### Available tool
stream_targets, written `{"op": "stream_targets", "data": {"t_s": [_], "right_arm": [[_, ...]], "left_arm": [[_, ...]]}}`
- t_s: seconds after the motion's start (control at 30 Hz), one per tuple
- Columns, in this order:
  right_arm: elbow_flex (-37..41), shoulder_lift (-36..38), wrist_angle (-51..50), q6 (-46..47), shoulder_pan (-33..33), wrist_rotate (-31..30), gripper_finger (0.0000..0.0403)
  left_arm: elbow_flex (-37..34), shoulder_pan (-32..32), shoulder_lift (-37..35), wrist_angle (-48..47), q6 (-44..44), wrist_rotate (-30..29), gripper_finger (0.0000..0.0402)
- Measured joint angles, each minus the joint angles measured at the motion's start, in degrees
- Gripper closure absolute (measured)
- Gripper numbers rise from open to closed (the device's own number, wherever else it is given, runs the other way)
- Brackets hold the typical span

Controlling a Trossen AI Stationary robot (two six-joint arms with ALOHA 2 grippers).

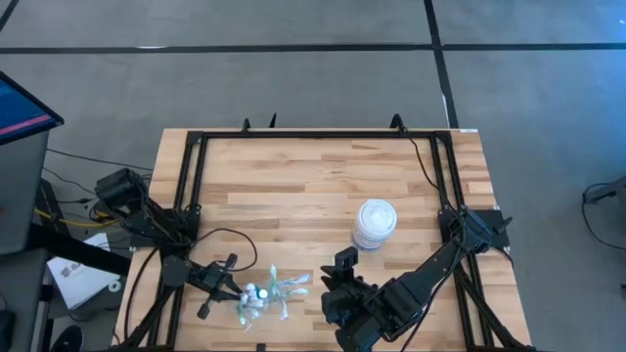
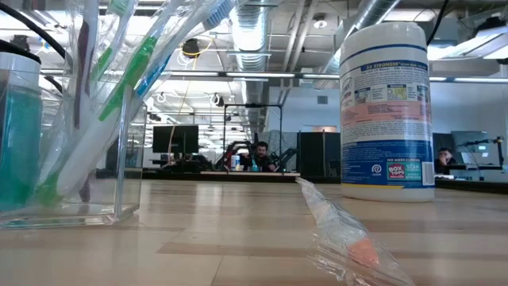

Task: Pick & Place toothbrushing station
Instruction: Put the blue toothbrush into the transparent organizer

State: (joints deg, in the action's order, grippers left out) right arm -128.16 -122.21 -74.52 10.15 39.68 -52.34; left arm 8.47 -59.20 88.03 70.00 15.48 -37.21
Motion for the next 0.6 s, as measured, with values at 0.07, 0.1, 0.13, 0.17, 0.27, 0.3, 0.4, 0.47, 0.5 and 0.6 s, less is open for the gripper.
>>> {"op": "stream_targets", "data": {"t_s": [0.07,0.1,0.13,0.17,0.27,0.3,0.4,0.47,0.5,0.6], "right_arm": [[0.0,0.0,0.0,0.0,0.0,0.0,0.029],[0.0,0.0,0.0,0.0,0.0,0.0,0.029],[0.0,0.0,0.0,0.0,0.0,0.0,0.029],[0.0,0.0,0.0,0.0,0.0,0.0,0.029],[0.0,0.0,0.0,0.0,0.0,0.0,0.029],[0.0,0.0,0.0,0.0,0.0,0.0,0.029],[0.0,0.0,0.1,0.0,0.0,0.0,0.029],[0.0,0.0,0.1,0.0,0.0,0.0,0.029],[0.0,0.0,0.2,0.0,0.0,0.0,0.029],[0.0,0.0,0.2,0.0,0.0,0.0,0.029]], "left_arm": [[0.0,0.0,0.0,0.0,0.0,0.0,0.038],[0.0,0.0,0.0,0.0,0.0,0.0,0.038],[0.0,0.0,0.0,0.0,0.0,0.0,0.038],[0.0,0.0,0.0,0.0,0.0,0.0,0.038],[0.0,0.0,0.0,0.0,0.2,0.0,0.038],[0.0,0.0,0.0,0.0,0.2,0.0,0.038],[0.0,0.0,-0.5,-0.1,0.0,0.0,0.0378],[0.0,0.0,-0.6,0.0,0.0,-0.1,0.0372],[0.0,0.0,-0.6,0.0,0.0,-0.1,0.0366],[0.0,0.0,-0.6,0.0,-0.1,-0.1,0.0346]]}}
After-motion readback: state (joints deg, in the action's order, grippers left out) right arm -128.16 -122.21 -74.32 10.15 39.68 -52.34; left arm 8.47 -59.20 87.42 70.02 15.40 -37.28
